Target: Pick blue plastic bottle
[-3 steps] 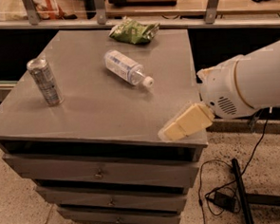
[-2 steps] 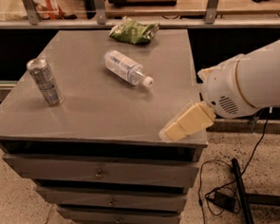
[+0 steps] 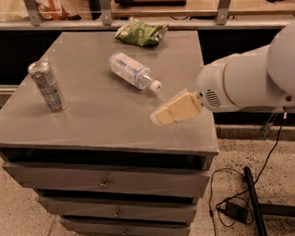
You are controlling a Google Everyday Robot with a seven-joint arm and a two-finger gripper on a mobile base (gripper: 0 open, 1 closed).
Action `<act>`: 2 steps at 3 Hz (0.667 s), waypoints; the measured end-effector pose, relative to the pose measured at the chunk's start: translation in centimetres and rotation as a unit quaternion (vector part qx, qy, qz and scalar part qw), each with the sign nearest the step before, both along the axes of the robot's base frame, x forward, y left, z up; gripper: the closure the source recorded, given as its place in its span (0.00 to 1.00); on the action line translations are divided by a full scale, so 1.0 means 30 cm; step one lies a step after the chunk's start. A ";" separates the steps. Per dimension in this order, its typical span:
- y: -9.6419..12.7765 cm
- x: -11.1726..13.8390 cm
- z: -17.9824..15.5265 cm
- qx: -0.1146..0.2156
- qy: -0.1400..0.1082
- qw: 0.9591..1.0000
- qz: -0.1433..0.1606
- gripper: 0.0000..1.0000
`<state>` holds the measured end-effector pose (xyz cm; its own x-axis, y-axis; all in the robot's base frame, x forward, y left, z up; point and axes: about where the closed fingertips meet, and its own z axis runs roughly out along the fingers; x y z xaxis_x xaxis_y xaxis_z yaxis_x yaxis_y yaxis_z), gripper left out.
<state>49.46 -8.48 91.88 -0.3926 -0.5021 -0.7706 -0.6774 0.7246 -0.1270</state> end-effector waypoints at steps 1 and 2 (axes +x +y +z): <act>0.040 0.137 0.008 0.032 -0.029 0.999 -0.020 0.00; 0.110 0.249 -0.002 0.053 -0.041 0.998 -0.005 0.00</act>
Offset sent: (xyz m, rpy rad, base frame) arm 0.1207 0.0623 -0.0123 0.1624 -0.0881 0.0448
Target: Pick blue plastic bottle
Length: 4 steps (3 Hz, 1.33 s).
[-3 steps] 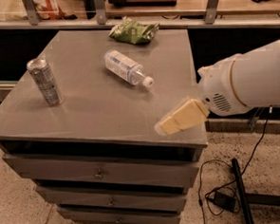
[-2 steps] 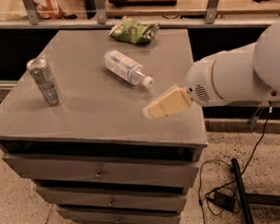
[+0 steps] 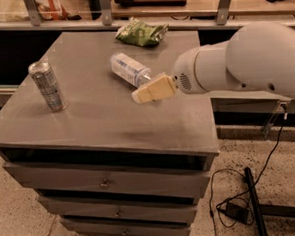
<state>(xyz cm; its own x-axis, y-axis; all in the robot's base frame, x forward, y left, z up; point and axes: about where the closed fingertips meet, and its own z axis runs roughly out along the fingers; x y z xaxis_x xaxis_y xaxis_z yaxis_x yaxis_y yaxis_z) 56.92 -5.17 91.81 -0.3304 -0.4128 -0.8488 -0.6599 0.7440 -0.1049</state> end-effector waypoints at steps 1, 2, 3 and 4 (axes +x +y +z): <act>0.090 0.086 -0.042 0.002 -0.016 0.999 0.027 0.00; 0.156 0.185 -0.085 0.003 -0.036 0.998 0.042 0.00; 0.169 0.304 -0.139 0.010 -0.047 0.998 0.035 0.00; 0.147 0.358 -0.179 0.013 -0.043 0.999 0.021 0.00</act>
Offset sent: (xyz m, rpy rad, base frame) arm 0.0937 0.0678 -0.0454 0.0122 -0.1184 0.1158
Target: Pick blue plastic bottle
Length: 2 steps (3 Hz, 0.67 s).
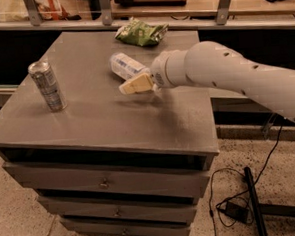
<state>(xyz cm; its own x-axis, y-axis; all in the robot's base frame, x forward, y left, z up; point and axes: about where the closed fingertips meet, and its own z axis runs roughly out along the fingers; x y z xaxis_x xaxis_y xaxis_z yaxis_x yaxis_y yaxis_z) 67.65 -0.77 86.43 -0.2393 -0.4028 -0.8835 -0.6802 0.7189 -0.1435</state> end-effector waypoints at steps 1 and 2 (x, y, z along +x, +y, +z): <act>-0.024 0.021 -0.047 0.008 0.010 1.000 -0.003 0.18; -0.024 0.029 -0.067 0.013 0.017 1.000 0.006 0.42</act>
Offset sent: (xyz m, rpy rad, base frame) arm 0.0118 -0.0110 -0.0266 0.0397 0.0506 0.0292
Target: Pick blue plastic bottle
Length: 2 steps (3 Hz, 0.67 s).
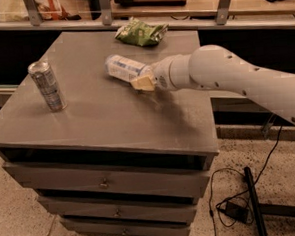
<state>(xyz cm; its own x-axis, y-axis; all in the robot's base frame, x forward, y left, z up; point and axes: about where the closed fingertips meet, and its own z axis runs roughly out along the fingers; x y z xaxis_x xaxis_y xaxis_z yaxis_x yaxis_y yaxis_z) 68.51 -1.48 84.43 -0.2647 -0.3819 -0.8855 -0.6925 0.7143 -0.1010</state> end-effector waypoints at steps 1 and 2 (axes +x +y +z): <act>0.022 0.000 0.025 0.008 -0.003 1.000 0.024 0.64; 0.088 -0.012 0.148 0.022 -0.032 0.994 0.098 0.95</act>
Offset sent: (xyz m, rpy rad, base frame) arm -0.0116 0.0396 0.0880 0.0671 -0.1347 0.3410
